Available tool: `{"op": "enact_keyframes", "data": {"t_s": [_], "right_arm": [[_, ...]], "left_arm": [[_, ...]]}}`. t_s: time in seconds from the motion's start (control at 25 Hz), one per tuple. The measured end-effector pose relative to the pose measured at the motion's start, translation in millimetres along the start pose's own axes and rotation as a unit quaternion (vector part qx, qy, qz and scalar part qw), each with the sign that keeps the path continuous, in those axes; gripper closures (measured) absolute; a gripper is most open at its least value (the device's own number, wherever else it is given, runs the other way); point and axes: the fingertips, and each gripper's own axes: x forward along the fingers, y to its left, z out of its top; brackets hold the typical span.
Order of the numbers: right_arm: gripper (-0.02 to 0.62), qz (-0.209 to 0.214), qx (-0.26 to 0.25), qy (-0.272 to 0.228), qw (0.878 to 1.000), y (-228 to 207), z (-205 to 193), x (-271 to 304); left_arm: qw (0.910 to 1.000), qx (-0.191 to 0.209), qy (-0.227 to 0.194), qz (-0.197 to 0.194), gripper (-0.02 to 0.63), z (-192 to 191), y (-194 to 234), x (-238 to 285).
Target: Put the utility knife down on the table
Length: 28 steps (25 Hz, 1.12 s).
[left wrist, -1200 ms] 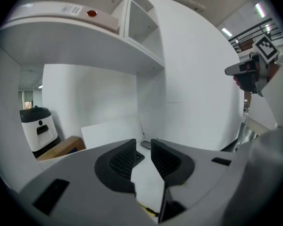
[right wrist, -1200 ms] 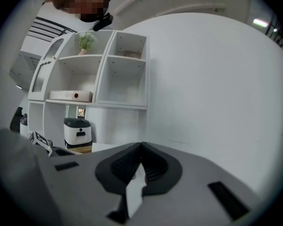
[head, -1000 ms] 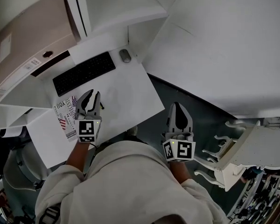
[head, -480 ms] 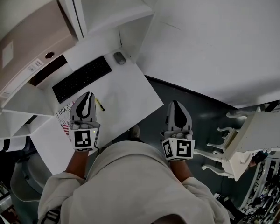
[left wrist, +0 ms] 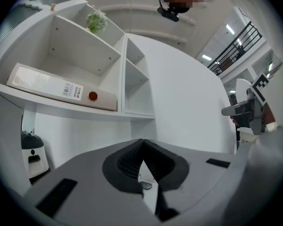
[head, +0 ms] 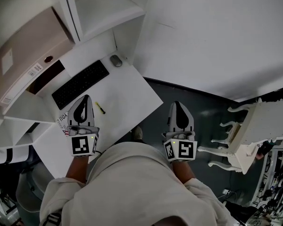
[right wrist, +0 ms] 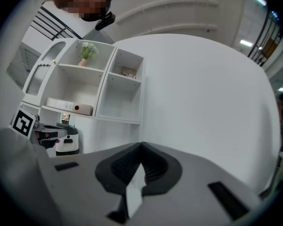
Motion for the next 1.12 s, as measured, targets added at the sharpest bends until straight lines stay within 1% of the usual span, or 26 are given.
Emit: {"op": "enact_keyframes", "data": {"t_s": [0.4,1.12], "right_arm": [[0.592,-0.012,0.004,-0.001,1.000,3.3,-1.3,-10.1],[0.592,-0.026,0.007,-0.005,1.000,-3.6,-2.8,-14.1]], "left_arm": [[1.0000,0.003,0.001,-0.007,0.606,2.0,0.1,-8.0],[1.0000,-0.003,0.004,-0.006,0.606,0.8,0.3,-8.8]]}}
